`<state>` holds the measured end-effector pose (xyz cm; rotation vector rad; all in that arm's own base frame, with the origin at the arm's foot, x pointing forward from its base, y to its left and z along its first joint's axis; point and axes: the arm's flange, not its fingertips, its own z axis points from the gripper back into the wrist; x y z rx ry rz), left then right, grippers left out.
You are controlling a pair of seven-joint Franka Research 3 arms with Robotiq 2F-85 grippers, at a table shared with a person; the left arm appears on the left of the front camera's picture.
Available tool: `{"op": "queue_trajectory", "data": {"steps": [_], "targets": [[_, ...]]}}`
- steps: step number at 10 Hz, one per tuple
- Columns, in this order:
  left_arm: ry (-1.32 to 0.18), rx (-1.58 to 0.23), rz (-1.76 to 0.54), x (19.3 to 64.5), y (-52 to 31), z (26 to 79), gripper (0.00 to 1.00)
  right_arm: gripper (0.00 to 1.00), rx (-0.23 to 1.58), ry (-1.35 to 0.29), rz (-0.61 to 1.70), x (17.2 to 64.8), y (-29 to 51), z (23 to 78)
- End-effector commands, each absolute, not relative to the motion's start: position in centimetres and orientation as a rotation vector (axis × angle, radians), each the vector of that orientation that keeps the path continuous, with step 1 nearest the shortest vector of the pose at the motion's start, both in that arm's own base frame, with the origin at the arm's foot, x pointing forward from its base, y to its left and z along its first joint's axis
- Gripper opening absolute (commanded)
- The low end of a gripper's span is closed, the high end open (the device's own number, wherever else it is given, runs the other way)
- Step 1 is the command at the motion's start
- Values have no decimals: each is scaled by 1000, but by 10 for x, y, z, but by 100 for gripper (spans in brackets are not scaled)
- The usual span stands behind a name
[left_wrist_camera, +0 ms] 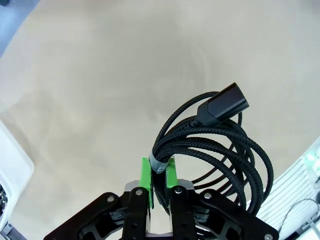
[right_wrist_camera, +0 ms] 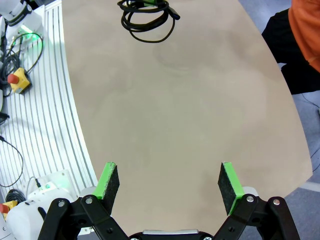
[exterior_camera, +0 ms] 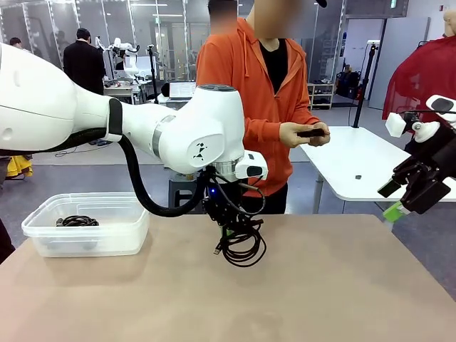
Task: Organize and store the cables.
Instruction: Place the USB Extension Cable into the Organizing box.
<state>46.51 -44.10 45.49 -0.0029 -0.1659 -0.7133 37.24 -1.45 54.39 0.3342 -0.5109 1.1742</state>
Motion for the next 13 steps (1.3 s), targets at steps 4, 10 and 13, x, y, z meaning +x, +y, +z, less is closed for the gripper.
{"op": "queue_trajectory", "data": {"steps": [4,10,13], "targets": [[-173,-5,-707,466,-442,458,0,100,332,-517,1167,375,-13,545],[-223,84,-504,495,-358,509,13,100,332,-517,1167,375,-13,545],[-249,90,-197,511,-253,517,13,100,332,-517,1167,375,-13,545]]}}
